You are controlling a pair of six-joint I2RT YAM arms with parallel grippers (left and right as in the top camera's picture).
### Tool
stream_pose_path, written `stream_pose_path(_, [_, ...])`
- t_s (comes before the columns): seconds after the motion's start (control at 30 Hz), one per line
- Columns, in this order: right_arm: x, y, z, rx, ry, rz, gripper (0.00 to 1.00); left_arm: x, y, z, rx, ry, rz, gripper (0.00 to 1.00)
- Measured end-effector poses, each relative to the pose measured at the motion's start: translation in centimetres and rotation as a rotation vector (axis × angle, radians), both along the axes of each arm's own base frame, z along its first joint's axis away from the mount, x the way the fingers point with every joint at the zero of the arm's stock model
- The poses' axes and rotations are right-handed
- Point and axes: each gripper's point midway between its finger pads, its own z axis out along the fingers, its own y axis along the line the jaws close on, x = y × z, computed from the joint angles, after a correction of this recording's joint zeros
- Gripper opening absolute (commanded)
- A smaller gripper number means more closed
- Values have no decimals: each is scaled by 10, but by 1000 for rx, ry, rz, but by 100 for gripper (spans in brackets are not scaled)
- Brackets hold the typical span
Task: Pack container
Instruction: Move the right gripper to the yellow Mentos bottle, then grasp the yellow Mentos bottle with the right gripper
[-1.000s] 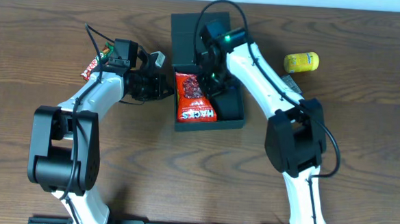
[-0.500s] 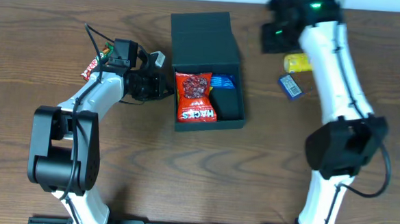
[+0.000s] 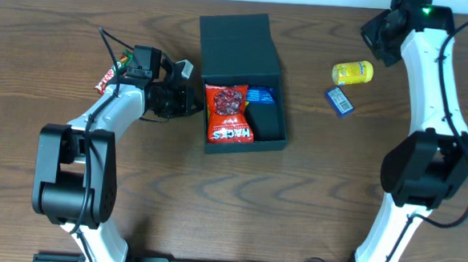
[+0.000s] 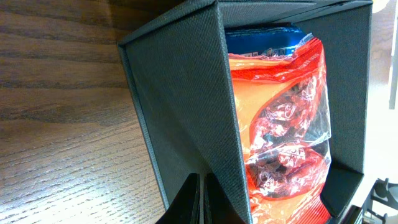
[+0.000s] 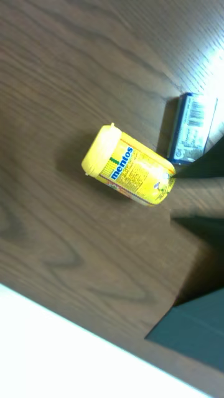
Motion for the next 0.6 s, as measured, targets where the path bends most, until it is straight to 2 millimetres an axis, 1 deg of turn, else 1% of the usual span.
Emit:
stream_pose_path(0.07, [4,3,-12,21,11,2,89,0,0,0,0,0,0,6])
stream_pose_path(0.1, [6,5,-19,37,18,-4,98,0,0,0,0,0,0,6])
stream_pose_path(0.13, [6,8,-30,59,39,0,99,0,0,0,0,0,0,6])
stream_pose_path(0.27, [7,14,-55,108,79,-27,99,0,0,0,0,0,0,6])
stream_pose_path(0.37, [9,17,-59,127,79,-32,99,0,0,0,0,0,0,6])
stream_pose_path(0.6, [12,17,-58,129,65,-32,99,0,0,0,0,1,1,6])
